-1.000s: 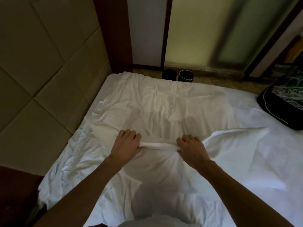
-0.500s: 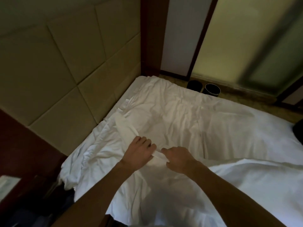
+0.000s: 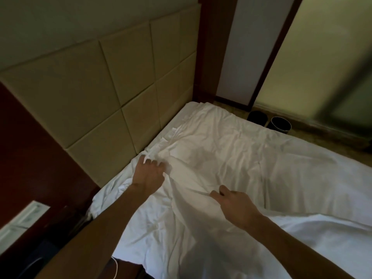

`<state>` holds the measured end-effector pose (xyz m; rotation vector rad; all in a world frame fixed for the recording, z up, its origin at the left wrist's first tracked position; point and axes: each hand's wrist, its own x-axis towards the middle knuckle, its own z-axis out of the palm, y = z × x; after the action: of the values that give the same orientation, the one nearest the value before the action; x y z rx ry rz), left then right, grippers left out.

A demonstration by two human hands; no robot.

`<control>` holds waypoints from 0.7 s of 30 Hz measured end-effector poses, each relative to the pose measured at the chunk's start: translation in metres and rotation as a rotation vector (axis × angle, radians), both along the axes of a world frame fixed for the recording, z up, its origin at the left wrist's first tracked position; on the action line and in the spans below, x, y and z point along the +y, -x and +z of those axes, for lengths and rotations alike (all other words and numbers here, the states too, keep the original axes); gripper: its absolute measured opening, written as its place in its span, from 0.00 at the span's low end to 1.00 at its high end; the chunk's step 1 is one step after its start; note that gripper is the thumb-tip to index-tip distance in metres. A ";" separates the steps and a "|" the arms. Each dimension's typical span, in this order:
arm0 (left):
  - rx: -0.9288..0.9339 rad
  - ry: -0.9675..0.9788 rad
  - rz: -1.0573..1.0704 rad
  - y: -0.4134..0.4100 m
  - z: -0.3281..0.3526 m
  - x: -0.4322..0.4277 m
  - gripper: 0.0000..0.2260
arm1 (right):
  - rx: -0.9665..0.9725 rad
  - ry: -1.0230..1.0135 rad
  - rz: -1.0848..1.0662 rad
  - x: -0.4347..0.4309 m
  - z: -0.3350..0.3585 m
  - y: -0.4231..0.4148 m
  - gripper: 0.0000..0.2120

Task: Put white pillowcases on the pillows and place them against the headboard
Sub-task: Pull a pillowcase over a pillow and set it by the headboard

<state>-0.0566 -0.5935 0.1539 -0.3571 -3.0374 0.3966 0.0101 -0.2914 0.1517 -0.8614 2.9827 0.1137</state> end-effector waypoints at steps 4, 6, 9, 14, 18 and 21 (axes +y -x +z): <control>0.057 -0.127 -0.020 -0.011 -0.002 0.006 0.04 | 0.011 0.007 0.013 0.002 -0.001 0.002 0.27; 0.170 -0.206 -0.105 -0.016 0.005 0.019 0.06 | -0.001 -0.002 0.001 0.002 -0.004 0.002 0.28; 0.201 -0.323 -0.374 -0.019 0.005 0.052 0.11 | -0.088 -0.021 -0.018 0.002 -0.008 -0.001 0.26; -0.132 -0.272 -0.395 -0.011 -0.009 0.109 0.29 | -0.208 0.107 -0.031 0.014 -0.004 -0.004 0.27; -0.234 -0.233 -0.141 -0.005 -0.025 0.121 0.33 | -0.239 -0.016 -0.049 0.042 -0.001 -0.011 0.29; -0.190 -0.145 -0.159 -0.007 -0.037 0.124 0.31 | -0.249 -0.140 -0.119 0.083 0.003 -0.010 0.25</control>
<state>-0.0494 -0.4695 0.1166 -0.6561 -3.1634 0.1390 0.0202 -0.2084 0.1549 -0.6297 2.7463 0.1939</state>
